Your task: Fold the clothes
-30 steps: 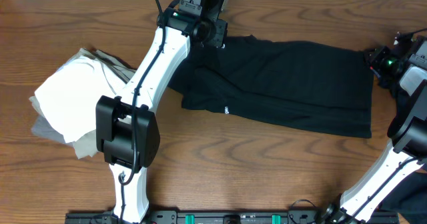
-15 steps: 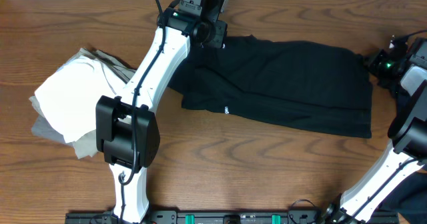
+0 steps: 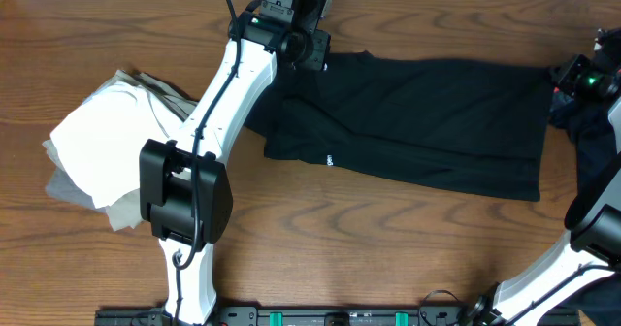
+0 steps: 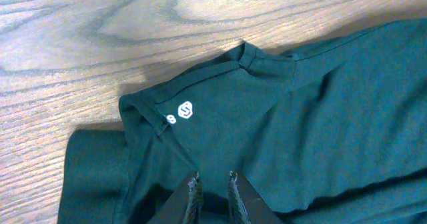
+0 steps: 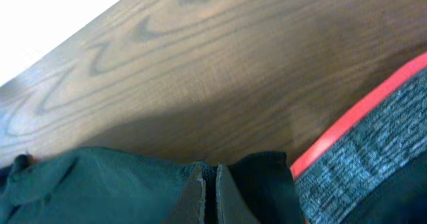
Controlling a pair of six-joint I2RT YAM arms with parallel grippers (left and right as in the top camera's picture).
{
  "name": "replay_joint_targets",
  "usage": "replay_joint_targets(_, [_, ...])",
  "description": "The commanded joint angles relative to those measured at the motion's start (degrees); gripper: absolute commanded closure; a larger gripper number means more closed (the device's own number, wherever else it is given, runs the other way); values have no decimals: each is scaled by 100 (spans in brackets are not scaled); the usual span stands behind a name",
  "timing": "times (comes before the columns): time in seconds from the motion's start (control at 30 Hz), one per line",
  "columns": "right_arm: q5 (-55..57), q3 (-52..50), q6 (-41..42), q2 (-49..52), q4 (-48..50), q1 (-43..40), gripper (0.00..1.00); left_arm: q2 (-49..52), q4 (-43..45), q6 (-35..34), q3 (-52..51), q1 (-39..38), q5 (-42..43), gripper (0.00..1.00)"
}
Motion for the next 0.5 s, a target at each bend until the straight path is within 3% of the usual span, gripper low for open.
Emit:
replay_joint_targets(0.0, [107,50,-127,-33,-22,-31,99,44,-17,0,-22,-22,-33,83])
replay_joint_targets(0.47, [105,50,-125,-33,-168,48,99,800,459,0,-33,-66,358,56])
